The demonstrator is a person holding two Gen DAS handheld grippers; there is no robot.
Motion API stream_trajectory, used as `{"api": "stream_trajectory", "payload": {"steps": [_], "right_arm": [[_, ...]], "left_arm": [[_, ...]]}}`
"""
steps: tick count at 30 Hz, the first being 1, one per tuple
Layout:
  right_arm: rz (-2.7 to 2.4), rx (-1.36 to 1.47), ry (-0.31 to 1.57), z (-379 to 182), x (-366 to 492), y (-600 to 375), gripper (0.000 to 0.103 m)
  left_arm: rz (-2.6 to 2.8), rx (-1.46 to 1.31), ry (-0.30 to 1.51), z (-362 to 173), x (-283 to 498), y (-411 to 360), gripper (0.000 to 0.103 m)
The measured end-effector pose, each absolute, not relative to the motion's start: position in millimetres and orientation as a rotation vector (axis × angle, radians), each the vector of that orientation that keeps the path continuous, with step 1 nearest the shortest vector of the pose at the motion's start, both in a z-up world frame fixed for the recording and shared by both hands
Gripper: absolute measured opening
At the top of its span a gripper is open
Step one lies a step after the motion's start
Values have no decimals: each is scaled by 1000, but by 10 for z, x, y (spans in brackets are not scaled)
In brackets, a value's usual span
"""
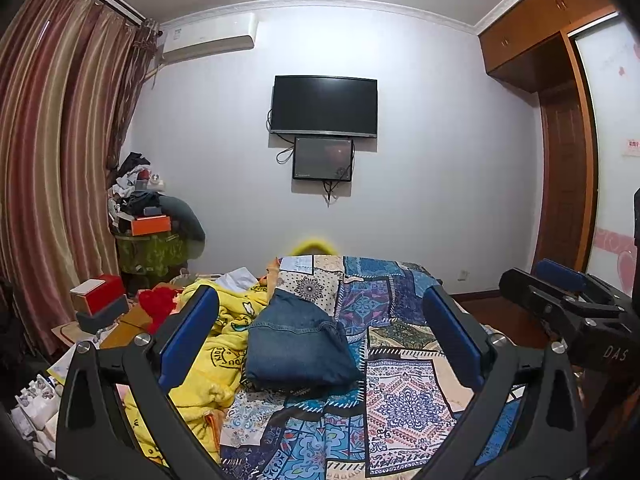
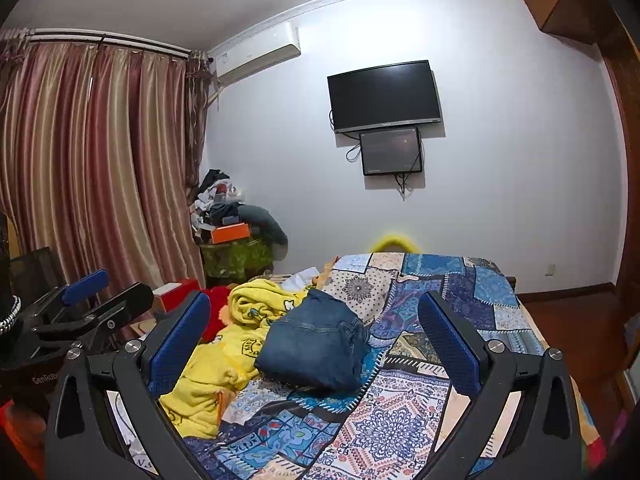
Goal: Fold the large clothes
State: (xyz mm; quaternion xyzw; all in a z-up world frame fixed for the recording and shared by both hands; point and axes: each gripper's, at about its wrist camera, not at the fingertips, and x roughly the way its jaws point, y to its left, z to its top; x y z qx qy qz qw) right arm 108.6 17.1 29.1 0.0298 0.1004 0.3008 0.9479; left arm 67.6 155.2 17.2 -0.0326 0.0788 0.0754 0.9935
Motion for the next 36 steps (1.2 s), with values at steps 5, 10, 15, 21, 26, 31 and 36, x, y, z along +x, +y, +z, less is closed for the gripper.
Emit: {"api": "stream_trajectory", "payload": {"steps": [5, 10, 15, 21, 26, 31, 36], "right_arm": [[610, 64, 204, 305, 1083, 159, 103], [606, 67, 202, 303, 1082, 159, 103], [603, 74, 203, 314, 1086, 150, 103], [599, 79, 204, 320, 1090, 148, 103], [598, 85, 205, 325, 1078, 138, 103], [595, 89, 207, 318, 1082, 137, 103], [595, 92, 213, 316, 1088, 155, 103]], "left_arm": [[146, -67, 162, 176, 689, 1530, 102], [132, -69, 166, 180, 698, 1522, 102], [108, -59, 178, 175, 716, 1498, 102], [96, -48, 184, 182, 734, 1474, 102], [93, -64, 186, 187, 743, 1490, 102], [87, -86, 190, 189, 756, 1532, 102], [85, -95, 199, 169, 770, 1546, 102]]}}
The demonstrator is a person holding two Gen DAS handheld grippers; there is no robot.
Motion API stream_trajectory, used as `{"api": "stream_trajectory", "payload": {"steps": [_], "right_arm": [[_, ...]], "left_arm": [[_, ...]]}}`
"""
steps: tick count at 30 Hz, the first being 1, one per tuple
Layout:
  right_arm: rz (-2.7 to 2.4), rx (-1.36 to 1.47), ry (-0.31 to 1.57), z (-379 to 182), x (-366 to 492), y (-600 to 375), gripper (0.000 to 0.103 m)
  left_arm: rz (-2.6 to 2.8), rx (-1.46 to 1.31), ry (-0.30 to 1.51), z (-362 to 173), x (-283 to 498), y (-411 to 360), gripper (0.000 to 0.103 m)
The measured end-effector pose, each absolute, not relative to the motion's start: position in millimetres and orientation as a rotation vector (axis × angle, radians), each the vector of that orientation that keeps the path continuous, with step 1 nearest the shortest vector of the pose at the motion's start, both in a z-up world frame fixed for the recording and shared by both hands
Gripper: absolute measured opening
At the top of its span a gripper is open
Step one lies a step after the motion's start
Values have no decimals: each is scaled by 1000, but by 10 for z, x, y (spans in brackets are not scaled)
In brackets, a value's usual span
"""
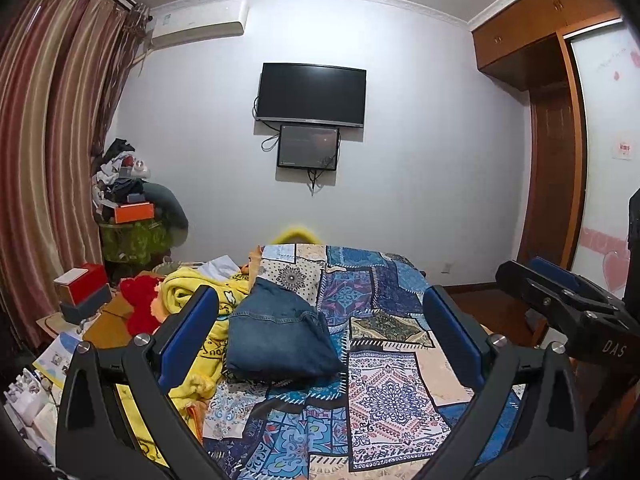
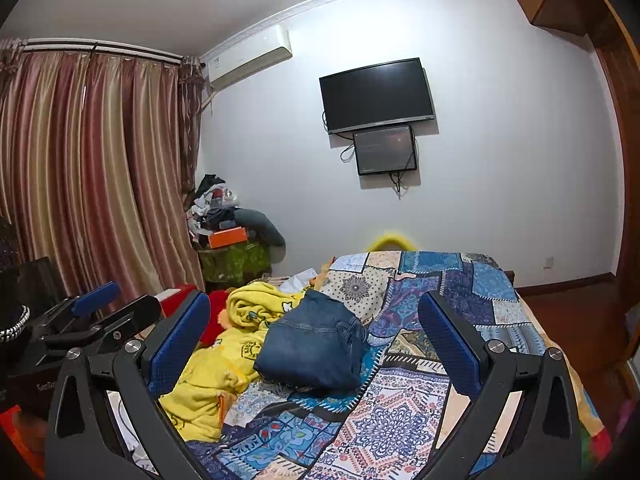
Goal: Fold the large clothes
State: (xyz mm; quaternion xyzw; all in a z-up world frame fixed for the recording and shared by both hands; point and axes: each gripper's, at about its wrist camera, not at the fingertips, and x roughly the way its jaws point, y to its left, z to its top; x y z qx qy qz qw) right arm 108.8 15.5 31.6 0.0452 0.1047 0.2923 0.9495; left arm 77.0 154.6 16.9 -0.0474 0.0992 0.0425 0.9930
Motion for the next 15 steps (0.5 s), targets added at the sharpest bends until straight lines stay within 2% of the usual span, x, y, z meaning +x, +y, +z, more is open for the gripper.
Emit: {"api": "stream_trajectory", "payload": {"steps": [15], "right_arm": [[587, 87, 228, 301, 1104, 206, 103]], "left_arm": [[76, -99, 216, 105, 836, 1547, 102]]}}
